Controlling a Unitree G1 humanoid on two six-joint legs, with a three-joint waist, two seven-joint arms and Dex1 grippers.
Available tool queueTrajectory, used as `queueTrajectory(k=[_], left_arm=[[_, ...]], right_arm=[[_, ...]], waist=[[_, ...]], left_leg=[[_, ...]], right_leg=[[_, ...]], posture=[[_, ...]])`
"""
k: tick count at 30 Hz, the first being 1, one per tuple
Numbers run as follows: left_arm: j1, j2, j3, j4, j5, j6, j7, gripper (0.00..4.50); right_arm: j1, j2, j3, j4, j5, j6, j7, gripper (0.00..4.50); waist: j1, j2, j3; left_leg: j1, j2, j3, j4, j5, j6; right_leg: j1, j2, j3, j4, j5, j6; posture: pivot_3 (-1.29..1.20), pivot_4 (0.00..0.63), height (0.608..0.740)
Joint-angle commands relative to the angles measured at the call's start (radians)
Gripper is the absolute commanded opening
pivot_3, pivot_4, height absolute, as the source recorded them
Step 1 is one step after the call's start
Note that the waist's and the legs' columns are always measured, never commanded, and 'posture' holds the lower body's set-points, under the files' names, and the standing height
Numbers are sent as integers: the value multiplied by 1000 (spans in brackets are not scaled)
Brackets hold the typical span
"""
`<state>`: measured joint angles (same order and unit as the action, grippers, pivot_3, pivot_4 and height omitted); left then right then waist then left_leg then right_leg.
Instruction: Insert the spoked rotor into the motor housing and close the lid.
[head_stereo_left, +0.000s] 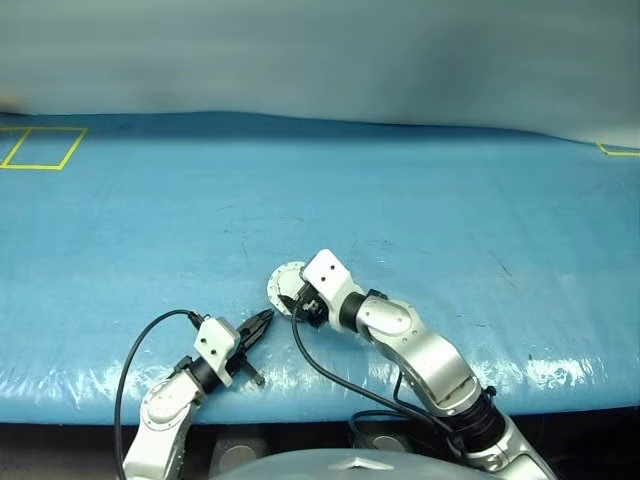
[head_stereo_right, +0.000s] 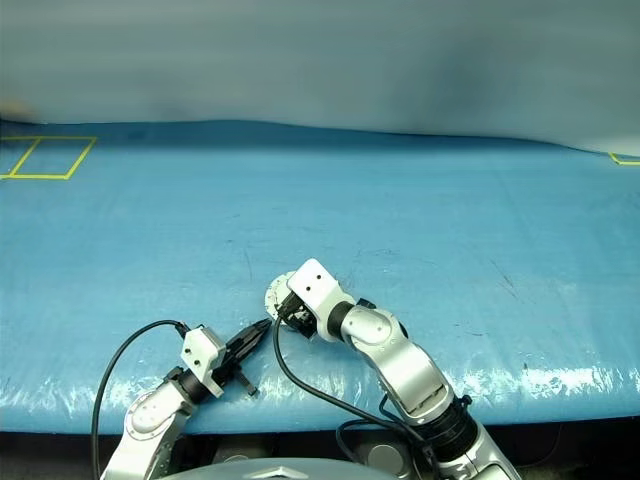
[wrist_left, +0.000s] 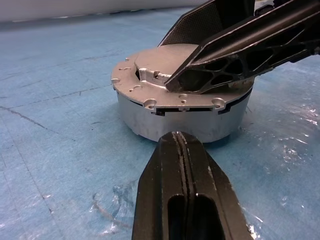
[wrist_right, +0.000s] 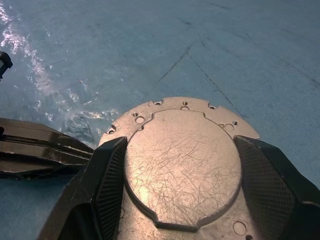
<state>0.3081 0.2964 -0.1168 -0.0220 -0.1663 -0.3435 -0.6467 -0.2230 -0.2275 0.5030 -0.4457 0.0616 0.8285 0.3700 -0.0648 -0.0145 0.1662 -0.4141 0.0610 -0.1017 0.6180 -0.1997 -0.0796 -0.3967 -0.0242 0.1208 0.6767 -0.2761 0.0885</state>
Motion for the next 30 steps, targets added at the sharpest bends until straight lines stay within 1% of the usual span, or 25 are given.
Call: queueTrajectory(k=[1,5,9,18,27,30], left_arm=[[4,5,-10,5,-15,-20,-22,0],[9,10,-11,9,-19,-21,-32,0],[9,12,-12,9,-23,-17,-42,0],[11,15,-12,1,-27,-4,-47,0],[11,20,-13,-5,-31,4,-52,0],[11,23,-14,-6,-34,7,-56,0]], right_arm=[[-18,6,-16,-44,11,58,0,3035],[-41,10,-40,-53,27,106,3,3035],[-58,-10,-43,-35,32,116,12,3035],[-53,-94,-8,26,1,33,46,3035],[-11,-98,-21,88,24,-44,76,3035],[-13,-96,-37,99,35,2,80,3035]], waist=[[-1,0,0],[-1,0,0],[-1,0,0],[0,0,0],[-1,0,0],[-1,0,-1]], left_leg=[[0,0,0,0,0,0],[0,0,0,-1,0,0],[0,0,0,-2,0,0],[0,0,0,-3,0,0],[1,0,0,-3,0,0],[2,0,0,-3,0,0]], right_leg=[[0,0,0,0,0,0],[0,0,0,-1,0,0],[-1,0,0,-1,0,-1],[0,0,0,-2,-1,-1],[0,0,0,-3,-1,-1],[0,0,0,-3,-1,-1]], posture=[[0,150,740],[0,150,740],[0,150,740],[0,150,740],[0,150,740],[0,150,740]])
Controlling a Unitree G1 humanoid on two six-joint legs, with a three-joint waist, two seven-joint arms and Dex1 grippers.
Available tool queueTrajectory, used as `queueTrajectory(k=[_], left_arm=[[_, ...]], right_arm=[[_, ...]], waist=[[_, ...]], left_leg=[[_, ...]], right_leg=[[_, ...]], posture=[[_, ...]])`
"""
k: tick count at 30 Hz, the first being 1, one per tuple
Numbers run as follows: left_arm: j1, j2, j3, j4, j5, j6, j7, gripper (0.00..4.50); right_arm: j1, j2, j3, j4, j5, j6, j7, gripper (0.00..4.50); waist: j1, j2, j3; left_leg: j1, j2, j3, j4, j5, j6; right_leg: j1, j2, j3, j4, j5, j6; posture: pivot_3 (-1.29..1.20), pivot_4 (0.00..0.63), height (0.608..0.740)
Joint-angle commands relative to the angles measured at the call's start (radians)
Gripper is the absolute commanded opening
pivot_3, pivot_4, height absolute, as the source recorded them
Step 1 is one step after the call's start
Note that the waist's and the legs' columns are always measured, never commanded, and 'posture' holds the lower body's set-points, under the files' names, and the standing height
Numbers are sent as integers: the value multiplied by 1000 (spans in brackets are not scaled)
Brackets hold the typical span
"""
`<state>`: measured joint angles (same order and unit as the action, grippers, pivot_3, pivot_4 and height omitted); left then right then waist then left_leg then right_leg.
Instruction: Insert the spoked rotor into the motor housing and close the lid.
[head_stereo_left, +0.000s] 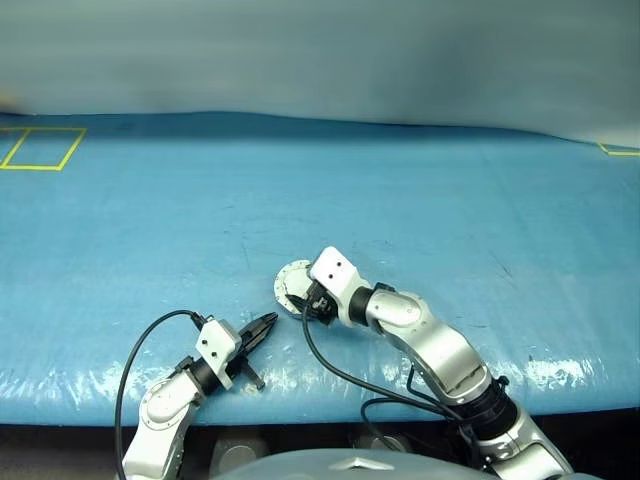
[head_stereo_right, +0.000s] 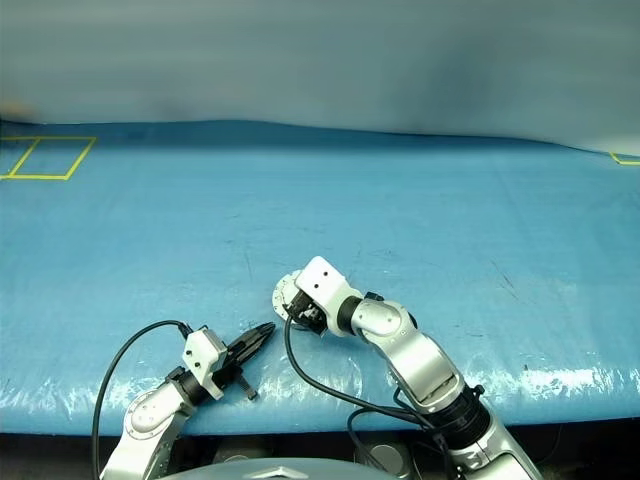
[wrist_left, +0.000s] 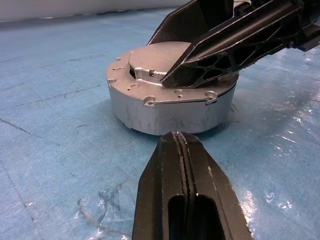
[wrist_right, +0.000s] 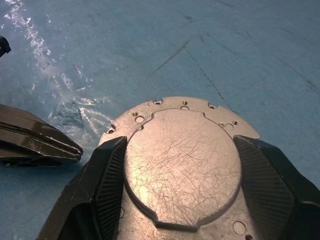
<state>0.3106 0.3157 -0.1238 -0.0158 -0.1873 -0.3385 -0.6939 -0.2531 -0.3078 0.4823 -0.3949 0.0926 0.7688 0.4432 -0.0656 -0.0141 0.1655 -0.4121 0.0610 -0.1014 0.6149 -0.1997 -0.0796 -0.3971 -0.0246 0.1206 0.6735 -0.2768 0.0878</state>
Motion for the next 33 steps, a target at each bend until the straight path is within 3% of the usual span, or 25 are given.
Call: queueTrajectory(k=[1,4,12,19,28,33], left_arm=[[9,5,-6,-12,-13,3,-9,0],[9,6,-6,-12,-14,3,-10,0],[15,6,-11,-14,-18,9,-12,0],[18,2,-16,-15,-21,14,-17,0],[19,4,-16,-14,-19,14,-18,0],[22,4,-19,-14,-16,8,-21,0]], right_arm=[[12,-10,-27,46,13,93,7,3035],[-16,-4,-42,27,33,215,0,3035],[-59,12,-97,-35,134,332,31,3035],[8,-101,-9,26,53,-60,120,3035],[89,-120,1,126,-13,-326,166,3035],[98,-128,21,158,-61,-374,176,3035]], waist=[[1,0,0],[1,0,0],[6,2,-2],[5,2,-2],[5,2,-3],[4,2,-3]], left_leg=[[0,0,0,0,0,0],[0,0,0,0,0,0],[0,0,0,-3,0,0],[0,0,0,-3,-1,1],[0,0,0,-3,-1,1],[0,0,0,-3,-1,1]], right_leg=[[0,0,0,0,0,0],[0,0,0,-2,0,0],[0,0,-1,-7,1,1],[0,-1,-1,-10,1,1],[2,-1,-1,-11,1,2],[3,-1,-1,-11,1,2]], posture=[[0,150,740],[0,150,740],[0,150,740],[0,150,740],[0,150,740],[0,150,740]])
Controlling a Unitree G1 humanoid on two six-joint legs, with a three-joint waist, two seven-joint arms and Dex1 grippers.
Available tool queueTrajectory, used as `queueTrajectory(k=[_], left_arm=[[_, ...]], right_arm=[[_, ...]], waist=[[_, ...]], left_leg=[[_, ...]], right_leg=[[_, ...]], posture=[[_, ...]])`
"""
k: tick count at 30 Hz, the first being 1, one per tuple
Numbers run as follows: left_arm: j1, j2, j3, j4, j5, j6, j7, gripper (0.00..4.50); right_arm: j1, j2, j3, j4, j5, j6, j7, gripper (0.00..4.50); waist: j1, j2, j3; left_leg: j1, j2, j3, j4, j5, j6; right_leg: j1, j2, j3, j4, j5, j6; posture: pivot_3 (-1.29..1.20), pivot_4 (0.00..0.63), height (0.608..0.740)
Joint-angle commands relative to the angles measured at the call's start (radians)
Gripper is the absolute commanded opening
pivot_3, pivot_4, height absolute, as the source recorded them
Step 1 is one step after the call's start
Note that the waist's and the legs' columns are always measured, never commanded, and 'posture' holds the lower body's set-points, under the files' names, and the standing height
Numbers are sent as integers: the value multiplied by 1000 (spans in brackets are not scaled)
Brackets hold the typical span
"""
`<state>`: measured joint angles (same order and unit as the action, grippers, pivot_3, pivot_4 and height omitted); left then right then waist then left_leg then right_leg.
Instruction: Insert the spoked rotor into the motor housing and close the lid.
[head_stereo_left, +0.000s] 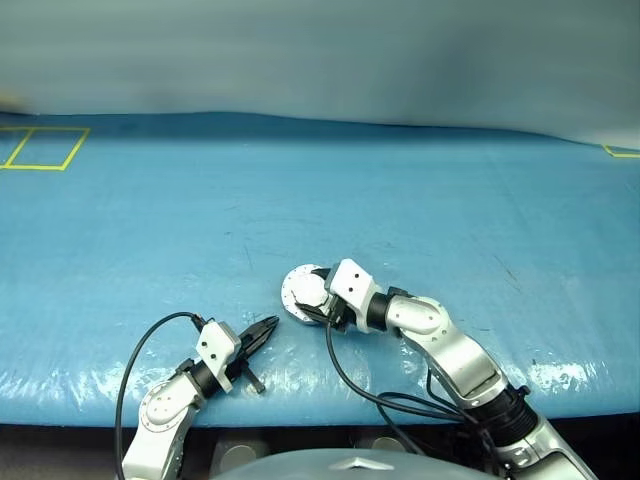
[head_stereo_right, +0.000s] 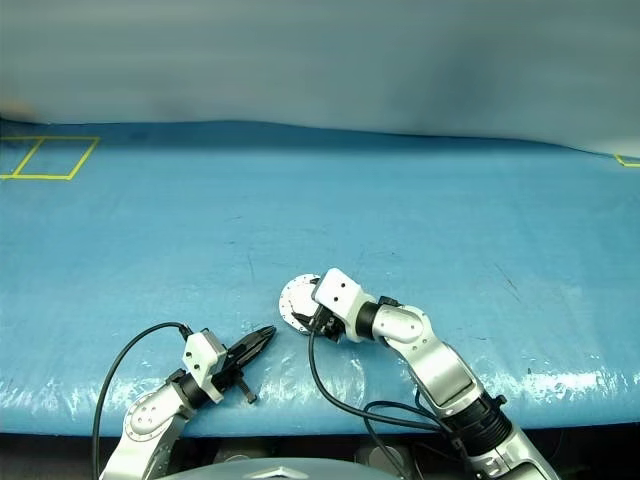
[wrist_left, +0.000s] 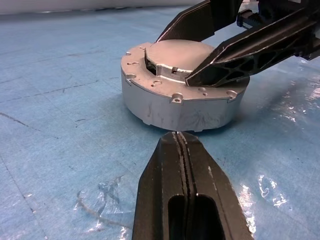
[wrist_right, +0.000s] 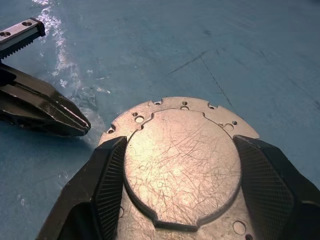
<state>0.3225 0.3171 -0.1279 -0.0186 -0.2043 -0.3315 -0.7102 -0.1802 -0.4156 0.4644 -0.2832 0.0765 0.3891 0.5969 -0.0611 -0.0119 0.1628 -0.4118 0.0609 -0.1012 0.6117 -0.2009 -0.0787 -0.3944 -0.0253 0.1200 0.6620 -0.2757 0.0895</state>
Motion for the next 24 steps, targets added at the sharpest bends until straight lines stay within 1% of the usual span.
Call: queueTrajectory(k=[1,3,7,11,13,15,19,22,24], left_arm=[[11,3,-16,-12,2,0,-5,0],[12,3,-17,-14,3,-1,-5,0],[12,3,-19,-15,6,-2,-6,0],[14,0,-20,-17,6,-2,-1,0],[12,-3,-10,-15,-2,2,9,0],[4,-9,11,-6,-30,15,18,0],[-38,-11,91,36,-110,77,38,0],[-78,-1,140,77,-169,104,10,0],[-68,-15,85,-170,-149,252,114,0]], right_arm=[[25,-21,43,49,-55,13,21,3035],[23,-20,46,53,-70,47,15,3035],[0,-11,53,76,-108,217,-34,3035],[0,8,37,59,-57,329,-29,3035],[3,34,14,43,-19,389,-35,3035],[4,58,-5,31,9,431,-41,3035],[7,96,-43,8,61,471,-45,3035],[3,102,-51,5,65,472,-51,3035],[0,95,-47,12,61,466,-56,3035]], waist=[[0,0,0],[0,0,-2],[0,1,-8],[1,-1,-16],[2,-1,-18],[2,-1,-19],[1,-1,-20],[1,0,-20],[-1,0,-21]], left_leg=[[0,0,0,0,0,0],[0,0,0,0,0,0],[1,0,0,0,0,0],[6,0,0,1,0,-1],[6,0,1,1,-1,-1],[6,0,1,1,-3,-5],[6,0,1,0,-1,-2],[6,0,1,0,-1,-2],[5,0,1,0,-2,-2]], right_leg=[[0,0,0,0,0,0],[0,0,0,0,0,0],[0,0,0,0,0,0],[3,0,0,0,0,0],[4,-1,1,0,0,0],[4,-1,1,0,0,0],[3,-1,1,0,0,0],[2,-1,1,0,0,-1],[2,0,1,0,-1,-1]], posture=[[0,150,740],[0,150,740],[0,150,740],[0,150,740],[0,150,740],[0,150,740],[0,150,740],[0,150,740],[0,150,740]])
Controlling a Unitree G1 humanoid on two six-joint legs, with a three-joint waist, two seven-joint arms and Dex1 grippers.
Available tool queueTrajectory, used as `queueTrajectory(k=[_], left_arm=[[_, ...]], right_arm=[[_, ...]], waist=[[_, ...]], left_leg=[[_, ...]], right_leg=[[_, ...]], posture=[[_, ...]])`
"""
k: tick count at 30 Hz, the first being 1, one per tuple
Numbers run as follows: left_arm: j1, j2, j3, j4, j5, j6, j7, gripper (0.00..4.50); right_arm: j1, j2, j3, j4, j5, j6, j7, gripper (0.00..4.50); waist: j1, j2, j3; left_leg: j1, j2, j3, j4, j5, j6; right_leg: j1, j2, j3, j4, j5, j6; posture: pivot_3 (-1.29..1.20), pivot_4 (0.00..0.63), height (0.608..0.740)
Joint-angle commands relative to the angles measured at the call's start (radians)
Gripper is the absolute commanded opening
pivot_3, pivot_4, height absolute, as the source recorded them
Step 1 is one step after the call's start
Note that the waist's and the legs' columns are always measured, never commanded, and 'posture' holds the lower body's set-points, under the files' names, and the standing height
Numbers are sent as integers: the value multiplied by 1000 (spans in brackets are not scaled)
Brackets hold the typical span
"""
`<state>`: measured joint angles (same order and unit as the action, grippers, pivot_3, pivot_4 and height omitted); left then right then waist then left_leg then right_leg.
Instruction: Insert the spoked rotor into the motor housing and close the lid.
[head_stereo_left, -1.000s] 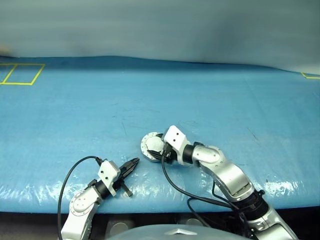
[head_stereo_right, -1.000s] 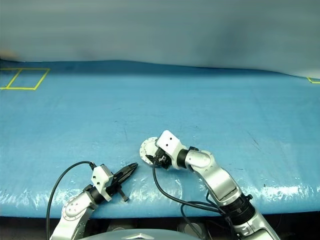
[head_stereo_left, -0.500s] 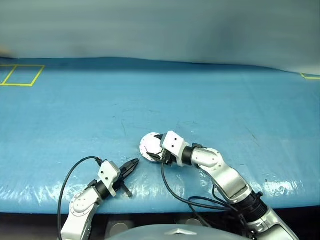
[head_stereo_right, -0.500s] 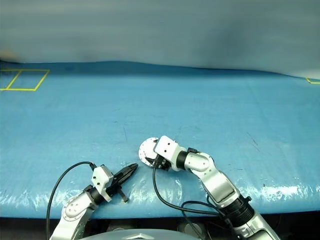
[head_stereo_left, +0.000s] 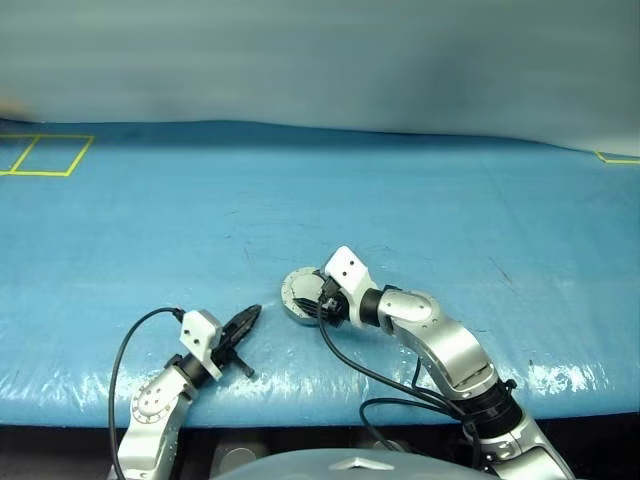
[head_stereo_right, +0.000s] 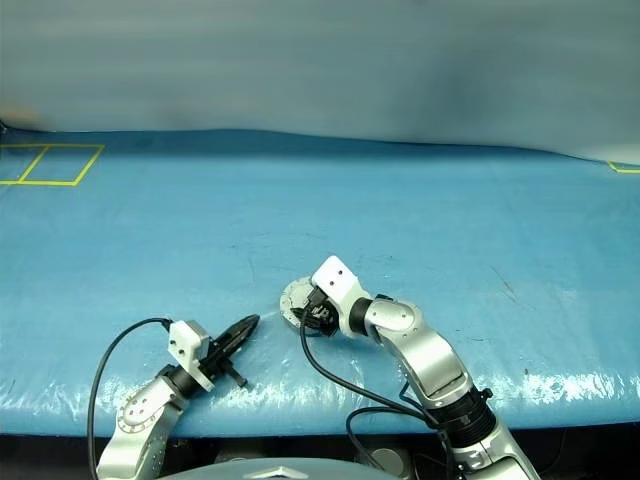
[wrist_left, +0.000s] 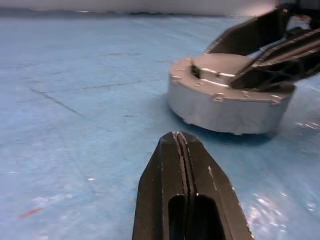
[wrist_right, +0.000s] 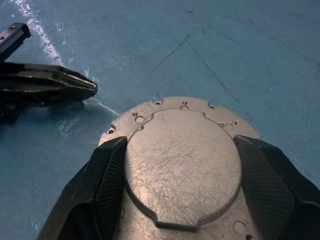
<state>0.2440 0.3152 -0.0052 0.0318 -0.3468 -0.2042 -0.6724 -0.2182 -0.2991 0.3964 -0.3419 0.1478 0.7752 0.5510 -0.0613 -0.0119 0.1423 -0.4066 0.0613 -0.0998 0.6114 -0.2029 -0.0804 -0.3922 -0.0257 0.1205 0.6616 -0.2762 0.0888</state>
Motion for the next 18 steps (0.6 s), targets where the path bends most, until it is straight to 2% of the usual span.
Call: queueTrajectory(k=[1,5,10,13,18], left_arm=[[14,-17,-53,-302,-5,189,117,0],[0,-2,-35,-450,-82,499,242,0],[-111,-1,87,-523,-453,910,356,0],[-177,-4,138,-513,-579,1048,440,0],[-241,-54,185,-464,-715,1136,529,0]], right_arm=[[38,-24,22,74,-13,76,-12,3035],[43,-33,30,76,-21,65,-19,3035],[48,-28,36,71,-15,65,-25,3035],[48,-27,40,72,-15,62,-24,3035],[49,-23,42,74,-16,58,-28,3035]], waist=[[0,-1,0],[-1,0,-1],[-1,-1,0],[-1,-4,1],[-3,-4,1]], left_leg=[[-1,0,0,0,-1,0],[-1,0,0,1,-1,1],[0,0,-1,1,-1,1],[0,0,-1,2,-1,1],[0,0,-1,0,-1,1]], right_leg=[[0,0,0,-1,0,0],[1,1,1,-1,0,1],[1,1,0,0,0,0],[1,1,0,-1,0,1],[1,1,0,-2,0,1]], posture=[[0,150,740],[0,150,740],[0,150,740],[0,150,740],[0,150,740]])
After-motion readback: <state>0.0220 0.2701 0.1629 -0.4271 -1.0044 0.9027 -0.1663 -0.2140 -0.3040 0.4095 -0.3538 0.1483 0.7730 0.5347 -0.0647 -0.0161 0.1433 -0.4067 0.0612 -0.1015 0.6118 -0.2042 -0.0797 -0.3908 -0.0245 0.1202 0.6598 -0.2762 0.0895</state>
